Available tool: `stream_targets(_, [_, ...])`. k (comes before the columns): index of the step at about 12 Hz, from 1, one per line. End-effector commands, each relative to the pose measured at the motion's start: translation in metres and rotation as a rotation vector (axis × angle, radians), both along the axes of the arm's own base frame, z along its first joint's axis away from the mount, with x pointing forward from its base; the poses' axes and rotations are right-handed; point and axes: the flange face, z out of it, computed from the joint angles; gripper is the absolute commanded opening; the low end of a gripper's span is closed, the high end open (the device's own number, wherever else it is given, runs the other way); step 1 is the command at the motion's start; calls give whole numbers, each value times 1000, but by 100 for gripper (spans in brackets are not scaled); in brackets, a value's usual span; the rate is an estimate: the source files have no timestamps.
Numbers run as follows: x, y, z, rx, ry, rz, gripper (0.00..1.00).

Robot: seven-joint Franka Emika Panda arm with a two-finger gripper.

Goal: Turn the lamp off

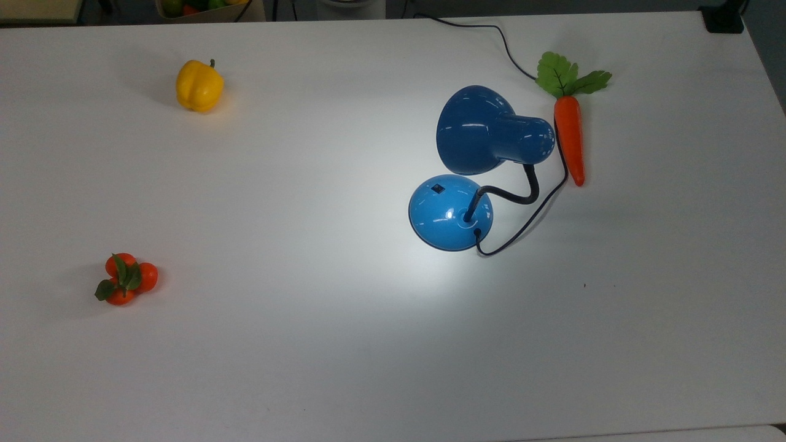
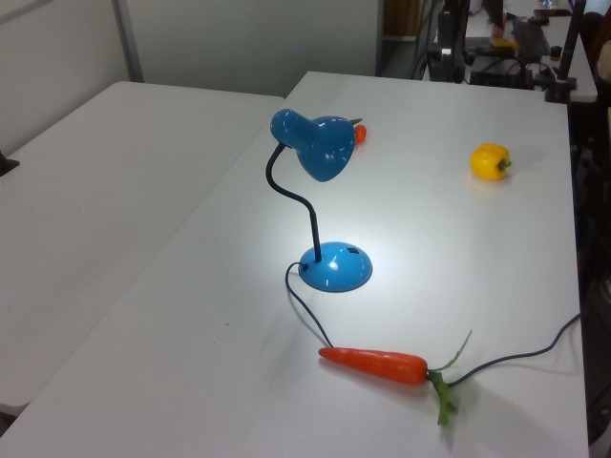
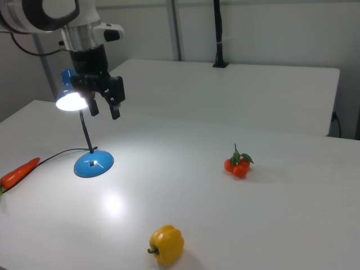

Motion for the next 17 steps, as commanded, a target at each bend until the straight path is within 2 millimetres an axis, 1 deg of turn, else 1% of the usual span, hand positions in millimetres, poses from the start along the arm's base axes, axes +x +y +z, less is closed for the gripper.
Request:
stream_targets(1, [-3,-2,1,-3,10,20,1])
stream_targets(2, [-3,-2,1,-3,10,26,0])
stream_targets(6, [-2,-1,0,2,9,31,0])
stream_targets(8, [1,7,-2,7,-8,47,0])
stream_targets(9, [4,12,-8,8,1,57,0])
stream_targets(10, [9,19,-16,9,5,72,0])
stream_targets(12, [14,48,-29,10,-15,126,0])
stream_targets(13, [17,65,-40,15,-27,159,0])
stream_targets(15, [19,99,-70,20,-59,255,0])
stream_targets(16, [19,106,-77,21,-65,280,0])
stream_targets(17, [20,111,-89,22,-66,324,0])
